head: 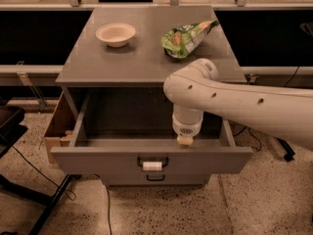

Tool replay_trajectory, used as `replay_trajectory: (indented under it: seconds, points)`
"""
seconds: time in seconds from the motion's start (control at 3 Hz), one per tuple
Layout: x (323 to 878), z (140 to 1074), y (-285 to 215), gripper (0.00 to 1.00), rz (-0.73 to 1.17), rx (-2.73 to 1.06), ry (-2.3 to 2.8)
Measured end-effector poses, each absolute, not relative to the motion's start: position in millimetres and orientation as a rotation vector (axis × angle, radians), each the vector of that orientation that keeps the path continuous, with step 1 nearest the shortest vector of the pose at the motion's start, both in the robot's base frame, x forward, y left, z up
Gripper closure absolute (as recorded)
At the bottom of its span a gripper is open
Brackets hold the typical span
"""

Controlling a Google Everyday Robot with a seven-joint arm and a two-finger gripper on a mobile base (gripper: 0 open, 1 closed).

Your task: Open top drawer

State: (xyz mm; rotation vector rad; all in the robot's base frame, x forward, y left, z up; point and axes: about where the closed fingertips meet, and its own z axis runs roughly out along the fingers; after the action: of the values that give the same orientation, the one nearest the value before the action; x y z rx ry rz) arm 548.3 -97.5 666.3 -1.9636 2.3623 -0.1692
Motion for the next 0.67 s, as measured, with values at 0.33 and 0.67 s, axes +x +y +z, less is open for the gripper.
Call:
replay_trajectory:
  seconds: [0.33, 0.67]
  points:
    - [524.0, 665.6, -109.4, 1.00, -0.169, -1.928, 2.414]
    - [483.6, 681.8, -100.7, 1.00, -0.085, -1.774, 2.476]
